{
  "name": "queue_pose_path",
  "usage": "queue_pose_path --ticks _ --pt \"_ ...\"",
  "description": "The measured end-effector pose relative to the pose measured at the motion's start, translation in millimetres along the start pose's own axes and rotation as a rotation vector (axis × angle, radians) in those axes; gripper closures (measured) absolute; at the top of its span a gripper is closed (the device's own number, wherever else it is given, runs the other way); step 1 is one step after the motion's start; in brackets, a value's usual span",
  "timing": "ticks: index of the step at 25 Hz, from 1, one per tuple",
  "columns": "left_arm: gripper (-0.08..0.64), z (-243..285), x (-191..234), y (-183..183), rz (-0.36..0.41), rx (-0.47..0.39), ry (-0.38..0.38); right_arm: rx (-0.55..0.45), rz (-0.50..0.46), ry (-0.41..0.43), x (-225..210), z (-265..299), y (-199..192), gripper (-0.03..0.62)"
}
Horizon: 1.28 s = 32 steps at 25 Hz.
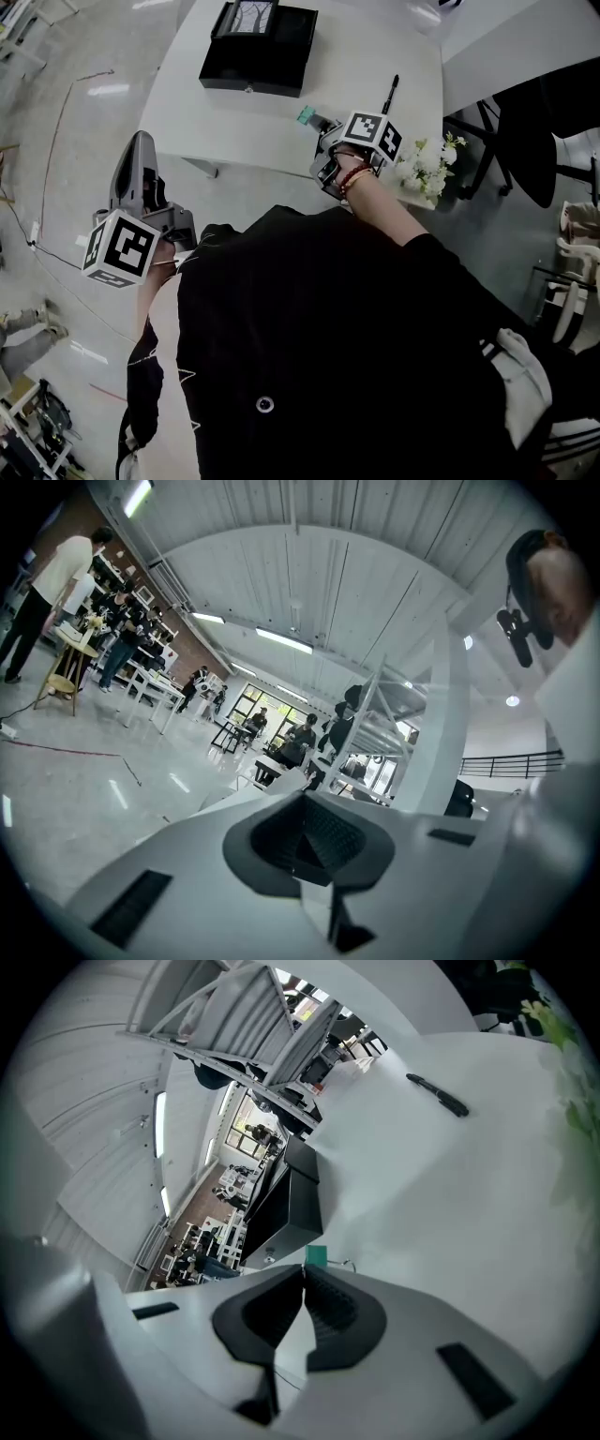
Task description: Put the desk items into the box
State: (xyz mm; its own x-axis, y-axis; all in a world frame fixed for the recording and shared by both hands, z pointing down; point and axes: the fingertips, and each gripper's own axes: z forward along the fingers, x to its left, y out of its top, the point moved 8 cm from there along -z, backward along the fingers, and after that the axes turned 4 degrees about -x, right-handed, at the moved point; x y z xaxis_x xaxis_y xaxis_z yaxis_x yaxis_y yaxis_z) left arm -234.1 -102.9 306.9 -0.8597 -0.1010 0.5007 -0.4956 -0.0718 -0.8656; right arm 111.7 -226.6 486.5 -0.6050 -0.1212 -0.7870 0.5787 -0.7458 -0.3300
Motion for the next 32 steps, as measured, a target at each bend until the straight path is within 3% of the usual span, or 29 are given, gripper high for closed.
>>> queue_pose_path --ticks 10,17,32 --pt "0.549 -10.9 12.5 -4.2 -0.014 -0.014 0.038 0.042 -0.048 0.051 14.5 14.5 -13.9 0.580" --pt "0.549 -41.1 37.0 23.3 -0.014 -0.031 0.050 0.041 -0.081 0.111 62.0 16.6 -44.2 0.580" --pt "0.549 -62.4 59.2 34.1 -0.014 -0.031 0.013 -0.004 -0.159 0.208 105.4 7.7 -79.6 0.581"
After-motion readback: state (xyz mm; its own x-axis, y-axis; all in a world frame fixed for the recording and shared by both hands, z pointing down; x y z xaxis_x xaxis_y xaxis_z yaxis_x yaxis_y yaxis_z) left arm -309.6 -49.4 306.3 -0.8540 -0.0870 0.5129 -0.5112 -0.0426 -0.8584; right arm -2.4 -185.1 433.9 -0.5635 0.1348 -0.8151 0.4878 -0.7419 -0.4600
